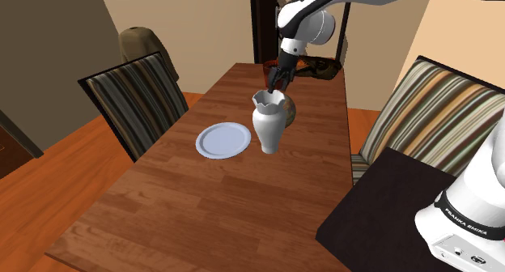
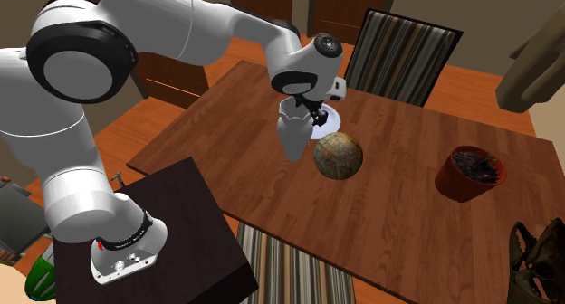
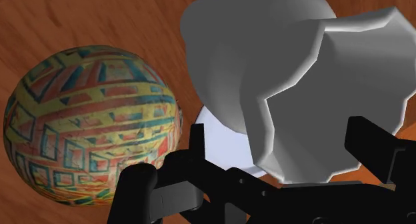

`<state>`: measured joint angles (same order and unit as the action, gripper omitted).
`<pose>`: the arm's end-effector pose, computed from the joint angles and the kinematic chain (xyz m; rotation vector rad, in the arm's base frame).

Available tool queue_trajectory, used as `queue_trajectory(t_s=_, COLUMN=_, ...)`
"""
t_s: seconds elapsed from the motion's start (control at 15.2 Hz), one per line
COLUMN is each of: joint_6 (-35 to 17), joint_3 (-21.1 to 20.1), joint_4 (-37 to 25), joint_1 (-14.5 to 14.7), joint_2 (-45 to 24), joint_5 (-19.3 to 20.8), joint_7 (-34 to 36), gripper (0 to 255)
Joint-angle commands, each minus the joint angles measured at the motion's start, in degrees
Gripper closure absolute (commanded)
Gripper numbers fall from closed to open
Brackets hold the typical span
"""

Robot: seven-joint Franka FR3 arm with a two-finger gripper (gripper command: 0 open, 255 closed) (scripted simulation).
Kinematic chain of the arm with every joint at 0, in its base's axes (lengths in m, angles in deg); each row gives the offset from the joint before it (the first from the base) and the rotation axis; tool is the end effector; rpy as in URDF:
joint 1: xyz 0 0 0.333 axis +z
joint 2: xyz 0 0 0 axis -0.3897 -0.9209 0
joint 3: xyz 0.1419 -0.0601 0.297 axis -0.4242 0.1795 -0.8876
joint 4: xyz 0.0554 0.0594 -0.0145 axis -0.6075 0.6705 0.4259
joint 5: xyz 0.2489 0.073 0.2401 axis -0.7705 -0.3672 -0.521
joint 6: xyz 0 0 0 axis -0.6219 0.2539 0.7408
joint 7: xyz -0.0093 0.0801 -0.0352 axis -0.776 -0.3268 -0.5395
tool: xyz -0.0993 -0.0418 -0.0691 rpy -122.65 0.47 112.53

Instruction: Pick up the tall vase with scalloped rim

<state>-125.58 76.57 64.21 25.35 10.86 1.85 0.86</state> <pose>0.6028 -0.0406 0.3874 -2.8101 -0.0962 -0.2431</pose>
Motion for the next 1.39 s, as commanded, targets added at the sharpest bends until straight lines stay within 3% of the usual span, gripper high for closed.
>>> queue_trajectory(t_s=0.0, joint_6=-1.1, joint_3=-0.2, joint_4=0.4, joint_1=0.0, joint_2=-0.8, joint_5=-0.6, joint_7=-0.7, gripper=0)
queue_trajectory(t_s=0.26, joint_6=-2.6, joint_3=-0.4, joint_4=1.0, joint_1=-0.1, joint_2=-1.8, joint_5=-1.3, joint_7=-1.6, gripper=0)
queue_trajectory(t_s=0.33, joint_6=-2.6, joint_3=-0.4, joint_4=1.1, joint_1=-0.2, joint_2=-1.7, joint_5=-1.3, joint_7=-1.6, gripper=255)
queue_trajectory(t_s=0.92, joint_6=-2.6, joint_3=-0.4, joint_4=1.0, joint_1=-0.1, joint_2=-1.8, joint_5=-1.3, joint_7=-1.6, gripper=255)
queue_trajectory(t_s=1.32, joint_6=0.8, joint_3=0.1, joint_4=-0.5, joint_1=0.1, joint_2=0.5, joint_5=0.4, joint_7=0.5, gripper=255)
